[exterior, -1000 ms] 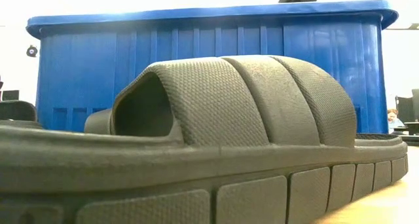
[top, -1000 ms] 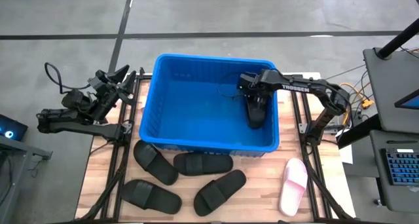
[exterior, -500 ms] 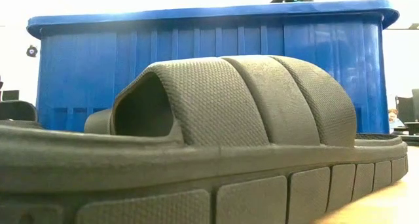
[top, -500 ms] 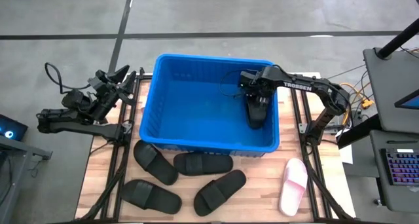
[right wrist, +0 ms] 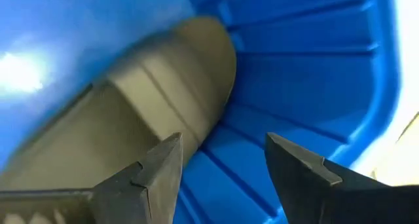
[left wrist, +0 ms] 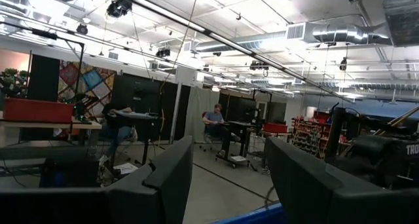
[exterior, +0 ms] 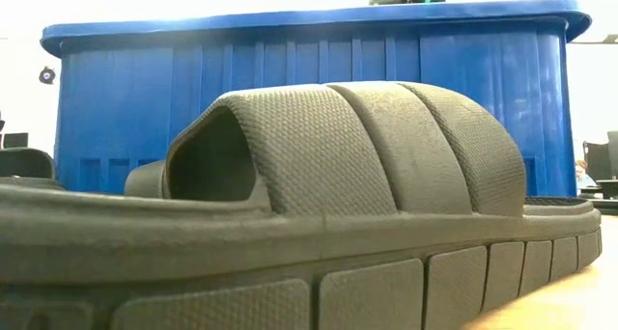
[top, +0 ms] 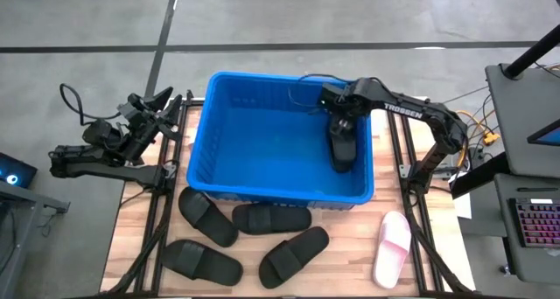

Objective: Pick and place slides into bin
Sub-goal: Put the pink slide into the blue bin

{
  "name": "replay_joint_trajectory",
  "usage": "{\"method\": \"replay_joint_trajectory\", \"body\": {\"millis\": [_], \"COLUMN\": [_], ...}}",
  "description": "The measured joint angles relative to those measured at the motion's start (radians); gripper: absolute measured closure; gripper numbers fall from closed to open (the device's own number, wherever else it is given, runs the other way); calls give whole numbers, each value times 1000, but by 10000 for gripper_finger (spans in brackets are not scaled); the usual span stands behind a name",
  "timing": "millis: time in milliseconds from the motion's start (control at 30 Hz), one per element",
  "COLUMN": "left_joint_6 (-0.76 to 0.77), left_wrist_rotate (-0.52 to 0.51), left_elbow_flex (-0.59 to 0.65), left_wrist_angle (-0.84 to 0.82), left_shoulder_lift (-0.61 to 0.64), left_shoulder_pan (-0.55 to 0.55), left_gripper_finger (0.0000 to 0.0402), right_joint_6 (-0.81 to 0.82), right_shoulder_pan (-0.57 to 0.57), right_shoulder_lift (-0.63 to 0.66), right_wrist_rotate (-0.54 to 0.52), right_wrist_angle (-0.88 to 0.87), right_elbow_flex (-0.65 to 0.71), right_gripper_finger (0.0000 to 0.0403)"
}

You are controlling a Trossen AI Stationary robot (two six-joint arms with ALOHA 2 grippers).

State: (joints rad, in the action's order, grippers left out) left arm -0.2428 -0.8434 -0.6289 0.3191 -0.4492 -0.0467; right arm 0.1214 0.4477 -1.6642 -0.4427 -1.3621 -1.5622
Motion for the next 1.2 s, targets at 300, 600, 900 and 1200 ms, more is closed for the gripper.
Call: {"method": "replay_joint_trajectory", "body": {"millis": [300,600,900,1200], "left_joint_6": [0,2,1,0], "left_wrist_rotate": [0,0,0,1], "left_elbow_flex": [0,0,0,0], "left_wrist_angle": [0,1,1,-30], "left_shoulder_lift": [0,0,0,0], "left_shoulder_pan": [0,1,1,1], "left_gripper_finger": [222,222,222,222], "right_joint_6": [36,76,173,208], "right_shoulder_pan": [-3,-57,-170,-358], "right_shoulder_lift": [1,4,3,1], "right_wrist_rotate": [-2,22,215,327], "right_wrist_angle": [11,27,62,51], "right_elbow_flex": [-215,-496,-616,-596], "right_gripper_finger": [197,197,197,197]}}
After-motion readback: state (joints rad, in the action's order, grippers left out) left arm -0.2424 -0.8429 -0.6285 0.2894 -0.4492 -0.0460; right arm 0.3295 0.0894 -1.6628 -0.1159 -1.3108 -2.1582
